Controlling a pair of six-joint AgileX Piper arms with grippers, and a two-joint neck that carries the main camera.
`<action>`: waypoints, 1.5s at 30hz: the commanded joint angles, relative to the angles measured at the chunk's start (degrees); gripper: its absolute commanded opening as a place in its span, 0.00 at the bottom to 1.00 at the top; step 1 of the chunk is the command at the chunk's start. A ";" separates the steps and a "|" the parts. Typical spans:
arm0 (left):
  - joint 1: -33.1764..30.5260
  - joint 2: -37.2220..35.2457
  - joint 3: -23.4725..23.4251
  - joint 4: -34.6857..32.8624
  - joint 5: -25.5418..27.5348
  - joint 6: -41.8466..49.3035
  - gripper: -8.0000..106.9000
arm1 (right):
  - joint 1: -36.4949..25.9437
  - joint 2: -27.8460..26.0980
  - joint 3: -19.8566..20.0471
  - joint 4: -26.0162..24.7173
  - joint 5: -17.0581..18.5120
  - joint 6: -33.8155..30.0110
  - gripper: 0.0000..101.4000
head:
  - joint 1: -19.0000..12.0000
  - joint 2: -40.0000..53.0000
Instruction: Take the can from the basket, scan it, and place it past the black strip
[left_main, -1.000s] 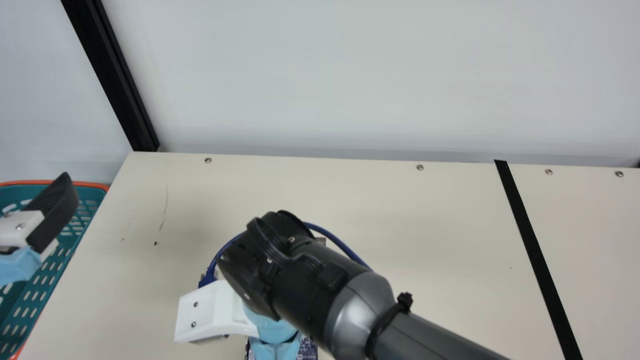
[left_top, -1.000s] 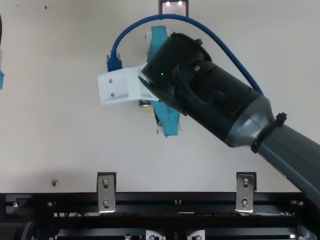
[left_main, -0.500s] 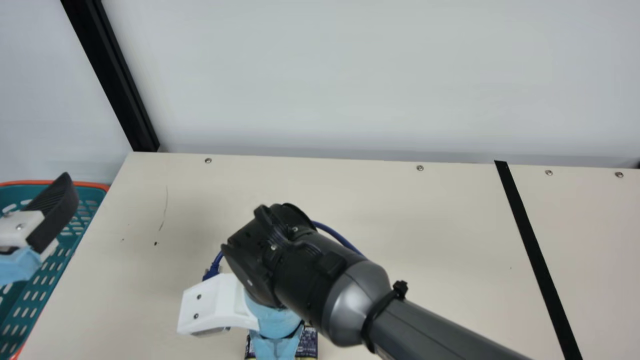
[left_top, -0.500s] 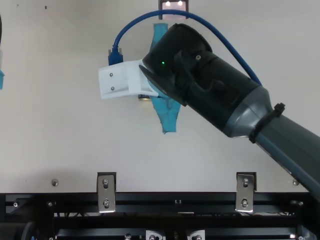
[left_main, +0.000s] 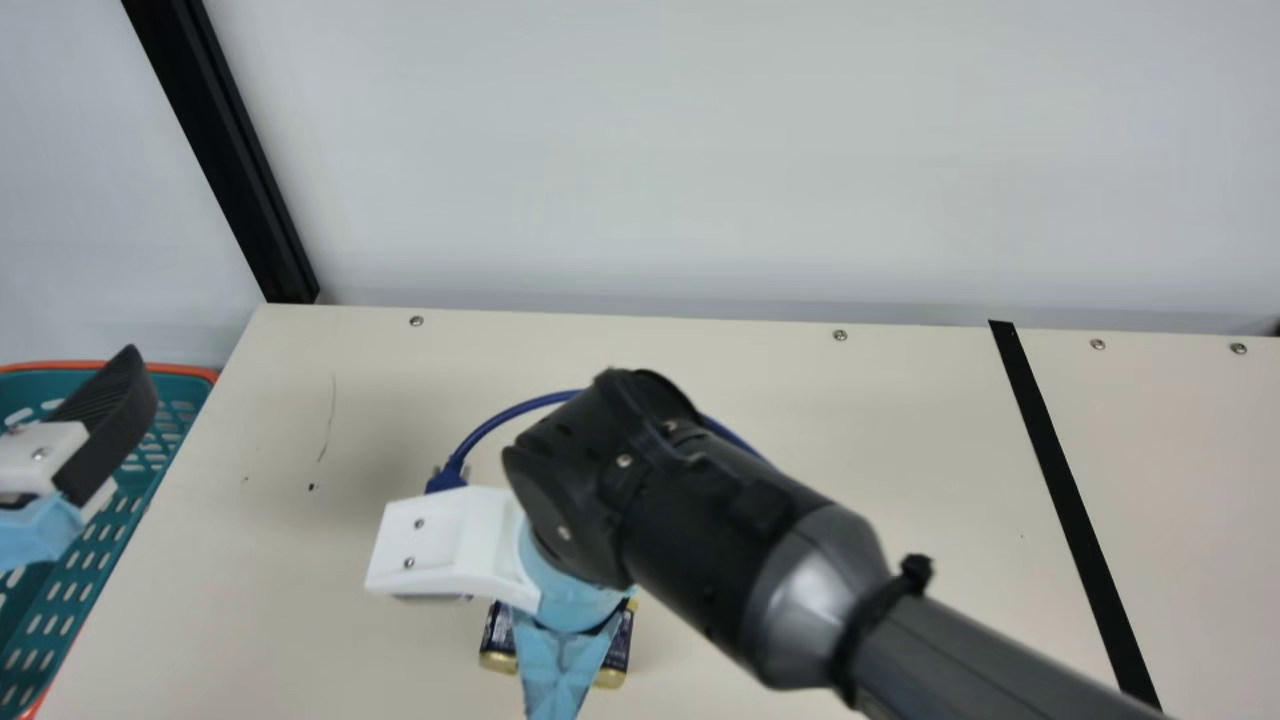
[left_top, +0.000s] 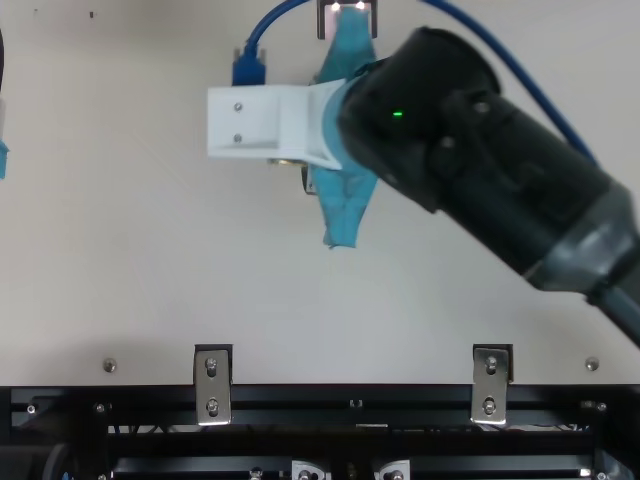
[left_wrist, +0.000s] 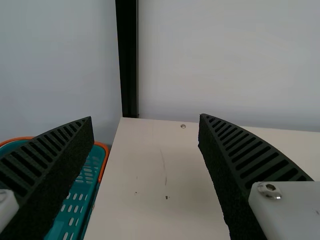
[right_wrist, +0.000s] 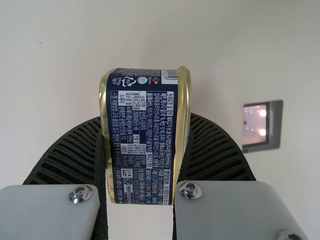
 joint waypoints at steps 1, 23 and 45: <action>0.00 0.00 0.00 0.00 0.00 0.00 0.85 | -0.84 -2.04 0.95 0.20 -1.84 0.94 0.00 | -0.70 -0.21; 0.00 0.00 0.00 0.00 0.00 0.00 0.85 | -18.93 -20.14 15.67 -12.27 -8.90 13.26 0.00 | -0.79 -9.43; 0.00 0.00 0.00 0.00 0.00 0.00 0.85 | -45.31 -25.96 20.01 -9.68 -7.24 1.37 0.00 | 0.27 -18.40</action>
